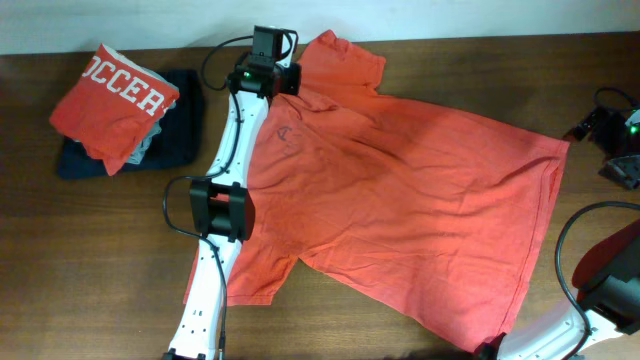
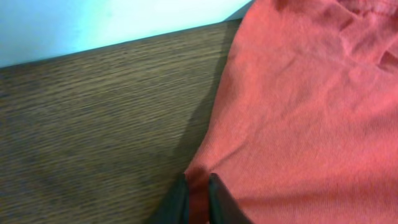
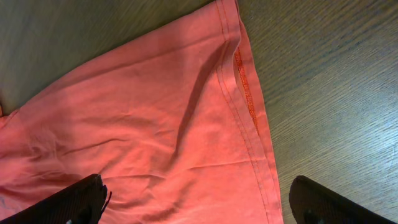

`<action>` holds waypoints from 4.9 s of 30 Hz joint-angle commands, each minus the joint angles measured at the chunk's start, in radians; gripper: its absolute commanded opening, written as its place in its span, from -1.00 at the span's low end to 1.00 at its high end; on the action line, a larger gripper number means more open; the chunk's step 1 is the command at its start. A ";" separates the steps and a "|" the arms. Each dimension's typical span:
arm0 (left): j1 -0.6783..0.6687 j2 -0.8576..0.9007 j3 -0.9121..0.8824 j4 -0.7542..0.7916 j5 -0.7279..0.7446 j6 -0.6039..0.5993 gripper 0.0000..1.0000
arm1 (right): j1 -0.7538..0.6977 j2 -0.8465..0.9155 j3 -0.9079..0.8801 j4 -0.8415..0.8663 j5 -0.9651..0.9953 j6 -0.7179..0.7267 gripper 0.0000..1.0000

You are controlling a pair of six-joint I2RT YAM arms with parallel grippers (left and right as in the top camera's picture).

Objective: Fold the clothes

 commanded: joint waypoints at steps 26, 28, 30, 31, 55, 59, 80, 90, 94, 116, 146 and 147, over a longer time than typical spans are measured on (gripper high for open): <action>0.206 -0.542 0.023 -0.551 0.080 -0.234 0.31 | -0.001 -0.016 0.009 0.077 -0.027 0.015 0.97; 0.227 -0.542 0.015 -0.576 0.082 -0.234 0.62 | -0.001 -0.016 0.009 0.084 -0.073 0.015 0.97; 0.241 -0.542 0.014 -0.593 0.082 -0.234 0.74 | 0.004 -0.013 0.009 0.088 -0.081 0.008 0.97; 0.246 -0.542 0.014 -0.602 0.082 -0.234 0.90 | 0.006 -0.012 0.009 0.086 -0.071 -0.007 0.97; 0.253 -0.542 0.014 -0.624 0.082 -0.234 0.98 | 0.173 0.030 0.006 0.047 0.103 -0.153 -0.92; 0.253 -0.542 0.014 -0.624 0.082 -0.234 0.98 | 0.244 0.063 0.006 0.088 0.167 -0.146 -0.92; 0.253 -0.542 0.014 -0.624 0.082 -0.234 0.98 | 0.289 0.350 0.006 0.331 0.453 -0.041 -0.92; 0.253 -0.542 0.014 -0.624 0.082 -0.234 0.98 | 0.221 0.407 0.006 0.303 0.483 -0.012 -0.92; 0.253 -0.542 0.014 -0.624 0.082 -0.234 0.98 | 0.183 0.436 0.006 0.284 0.458 -0.006 -0.92; 0.253 -0.542 0.014 -0.624 0.082 -0.234 0.98 | 0.143 0.566 0.009 0.733 0.370 -0.074 -0.92; 0.253 -0.542 0.014 -0.624 0.082 -0.234 0.98 | 0.110 0.409 1.270 -0.479 0.091 0.038 -0.35; 0.253 -0.542 0.014 -0.624 0.082 -0.234 0.98 | 0.110 0.394 1.262 -0.479 0.065 0.037 -0.35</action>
